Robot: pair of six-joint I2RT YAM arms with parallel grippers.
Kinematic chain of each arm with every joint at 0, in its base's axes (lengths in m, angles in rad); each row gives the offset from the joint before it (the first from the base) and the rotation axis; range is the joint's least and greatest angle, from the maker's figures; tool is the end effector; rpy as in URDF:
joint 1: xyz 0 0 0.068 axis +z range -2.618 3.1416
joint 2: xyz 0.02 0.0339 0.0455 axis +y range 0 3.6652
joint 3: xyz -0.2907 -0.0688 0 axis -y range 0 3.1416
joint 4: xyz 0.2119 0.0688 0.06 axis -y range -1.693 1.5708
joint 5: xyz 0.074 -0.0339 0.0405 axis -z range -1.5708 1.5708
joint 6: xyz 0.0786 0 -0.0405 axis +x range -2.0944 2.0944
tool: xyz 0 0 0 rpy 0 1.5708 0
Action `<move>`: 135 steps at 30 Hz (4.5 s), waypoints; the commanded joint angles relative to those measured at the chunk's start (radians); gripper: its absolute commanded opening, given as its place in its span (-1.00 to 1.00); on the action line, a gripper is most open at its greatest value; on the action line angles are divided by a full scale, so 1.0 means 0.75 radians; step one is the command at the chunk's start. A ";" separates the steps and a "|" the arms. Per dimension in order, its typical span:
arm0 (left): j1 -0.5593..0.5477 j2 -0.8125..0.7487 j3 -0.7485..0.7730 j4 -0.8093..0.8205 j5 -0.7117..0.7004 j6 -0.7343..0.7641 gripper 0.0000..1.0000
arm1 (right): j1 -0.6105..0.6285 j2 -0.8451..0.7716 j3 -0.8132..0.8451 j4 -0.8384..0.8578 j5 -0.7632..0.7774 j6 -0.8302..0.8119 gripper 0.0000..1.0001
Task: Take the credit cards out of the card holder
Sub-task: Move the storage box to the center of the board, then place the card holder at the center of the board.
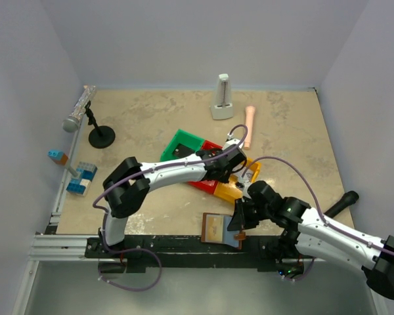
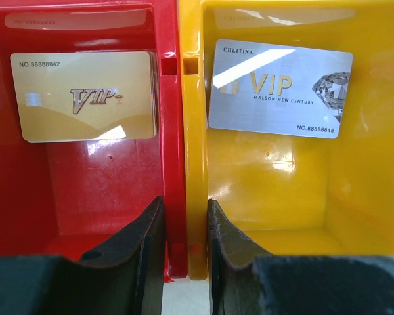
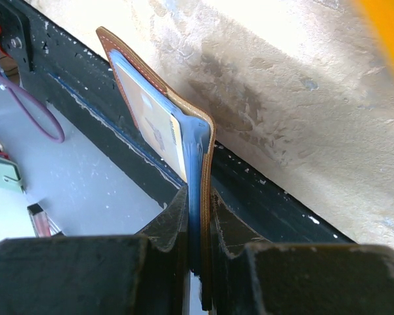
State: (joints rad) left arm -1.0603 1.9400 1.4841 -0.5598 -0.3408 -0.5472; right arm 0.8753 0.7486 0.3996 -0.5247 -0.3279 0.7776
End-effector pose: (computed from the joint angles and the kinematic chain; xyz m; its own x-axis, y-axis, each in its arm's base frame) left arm 0.2280 -0.3533 0.2193 -0.7377 0.3137 -0.5979 0.4127 0.9103 -0.0316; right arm 0.0587 0.1098 0.1815 -0.9530 -0.1052 -0.2842 -0.2677 0.7321 0.6264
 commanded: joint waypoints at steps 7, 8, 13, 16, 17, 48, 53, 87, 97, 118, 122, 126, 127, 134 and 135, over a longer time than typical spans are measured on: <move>0.086 0.129 0.281 0.057 0.096 0.008 -1.00 | 0.003 -0.043 -0.007 -0.026 0.026 0.002 -1.00; 0.098 0.142 0.299 0.055 0.109 0.008 -1.00 | 0.003 -0.045 -0.007 -0.033 0.028 0.002 -1.00; 0.123 0.197 0.367 0.073 0.148 0.028 -1.00 | 0.003 -0.045 -0.007 -0.057 0.042 0.006 -1.00; 0.125 0.166 0.365 0.096 0.158 0.034 -0.85 | 0.003 -0.039 -0.005 -0.055 0.055 0.008 -1.00; 0.125 0.138 0.351 0.104 0.160 0.042 -0.65 | 0.003 -0.035 -0.005 -0.051 0.053 0.008 -1.00; 0.140 -1.390 -1.402 0.685 0.505 -0.262 -0.39 | 0.001 0.607 0.216 0.563 0.043 -0.010 -1.00; 0.140 -1.374 -1.469 0.844 0.593 -0.275 -0.36 | 0.001 0.746 0.261 0.636 0.000 -0.010 -1.00; 0.121 -1.004 -1.547 1.002 0.487 -0.412 -0.54 | -0.009 0.581 0.391 0.175 0.228 -0.169 0.02; 0.103 -1.022 -1.586 1.010 0.412 -0.459 -0.61 | 0.125 0.315 0.477 0.104 0.210 -0.149 -0.48; 0.068 -1.124 -1.664 0.965 0.371 -0.520 -0.64 | 0.193 0.889 0.300 0.405 0.261 0.082 -0.84; 0.068 -1.177 -1.697 0.953 0.371 -0.536 -0.64 | 0.165 0.928 0.298 0.436 0.267 0.062 -0.84; 0.068 -1.249 -1.729 0.929 0.360 -0.555 -0.64 | 0.124 0.935 0.306 0.426 0.280 0.010 -0.84; 0.068 -1.261 -1.735 0.922 0.356 -0.561 -0.64 | 0.111 0.937 0.310 0.422 0.282 -0.002 -0.84; 0.068 -1.361 -1.752 0.861 0.305 -0.567 -0.64 | 0.040 0.918 0.324 0.330 0.339 -0.088 -0.85; 0.068 -1.376 -1.752 0.851 0.297 -0.567 -0.64 | 0.034 0.900 0.322 0.309 0.351 -0.098 -0.84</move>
State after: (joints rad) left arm -1.0039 0.9493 0.1806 0.1089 -0.0723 -0.9600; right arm 0.9291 1.4284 0.6376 -0.2031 -0.1780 0.7815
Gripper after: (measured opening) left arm 0.179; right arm 0.079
